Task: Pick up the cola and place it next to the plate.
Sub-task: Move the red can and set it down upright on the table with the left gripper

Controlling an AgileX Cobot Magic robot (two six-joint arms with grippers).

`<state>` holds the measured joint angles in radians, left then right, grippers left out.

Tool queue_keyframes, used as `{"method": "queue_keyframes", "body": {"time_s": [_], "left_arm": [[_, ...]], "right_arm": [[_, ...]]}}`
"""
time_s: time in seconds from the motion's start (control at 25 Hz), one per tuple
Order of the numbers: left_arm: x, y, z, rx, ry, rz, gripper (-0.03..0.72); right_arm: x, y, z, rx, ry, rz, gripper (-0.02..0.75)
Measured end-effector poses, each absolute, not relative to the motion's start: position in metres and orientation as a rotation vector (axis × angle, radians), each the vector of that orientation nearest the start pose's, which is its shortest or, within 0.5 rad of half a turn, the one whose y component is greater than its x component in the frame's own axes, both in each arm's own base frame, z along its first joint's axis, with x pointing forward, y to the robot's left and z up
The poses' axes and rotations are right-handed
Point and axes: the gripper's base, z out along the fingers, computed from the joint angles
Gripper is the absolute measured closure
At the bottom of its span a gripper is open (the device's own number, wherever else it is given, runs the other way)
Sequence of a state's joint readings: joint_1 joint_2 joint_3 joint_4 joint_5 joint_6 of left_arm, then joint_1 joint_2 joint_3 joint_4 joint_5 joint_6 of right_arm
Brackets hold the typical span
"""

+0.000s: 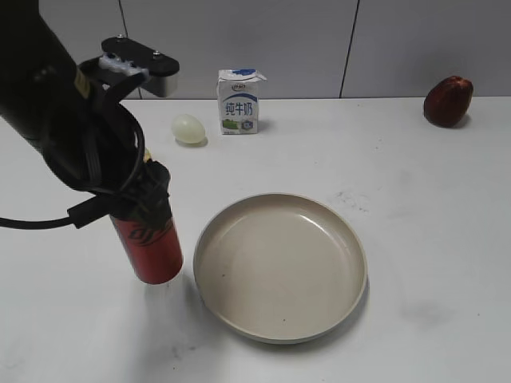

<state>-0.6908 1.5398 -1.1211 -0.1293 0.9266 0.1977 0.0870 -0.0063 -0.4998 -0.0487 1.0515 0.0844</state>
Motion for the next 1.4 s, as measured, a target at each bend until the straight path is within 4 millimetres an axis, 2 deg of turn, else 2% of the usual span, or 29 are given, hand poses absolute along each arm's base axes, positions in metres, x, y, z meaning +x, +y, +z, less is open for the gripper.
{"method": "queue_keyframes", "body": {"time_s": [0.32, 0.68, 1.04, 1.4], "left_arm": [[0.232, -0.204, 0.25, 1.14, 2.624, -0.272, 0.16], [0.235, -0.205, 0.248, 1.142, 2.613, -0.259, 0.16], [0.241, -0.212, 0.226, 1.145, 2.675, -0.263, 0.16], [0.243, -0.214, 0.225, 1.126, 2.663, -0.283, 0.16]], "right_arm": [[-0.005, -0.004, 0.278, 0.0, 2.028, 0.05, 0.167], [-0.005, -0.004, 0.278, 0.0, 2.028, 0.05, 0.167], [-0.005, -0.004, 0.278, 0.0, 2.028, 0.05, 0.167], [-0.005, -0.004, 0.278, 0.0, 2.028, 0.05, 0.167]]}}
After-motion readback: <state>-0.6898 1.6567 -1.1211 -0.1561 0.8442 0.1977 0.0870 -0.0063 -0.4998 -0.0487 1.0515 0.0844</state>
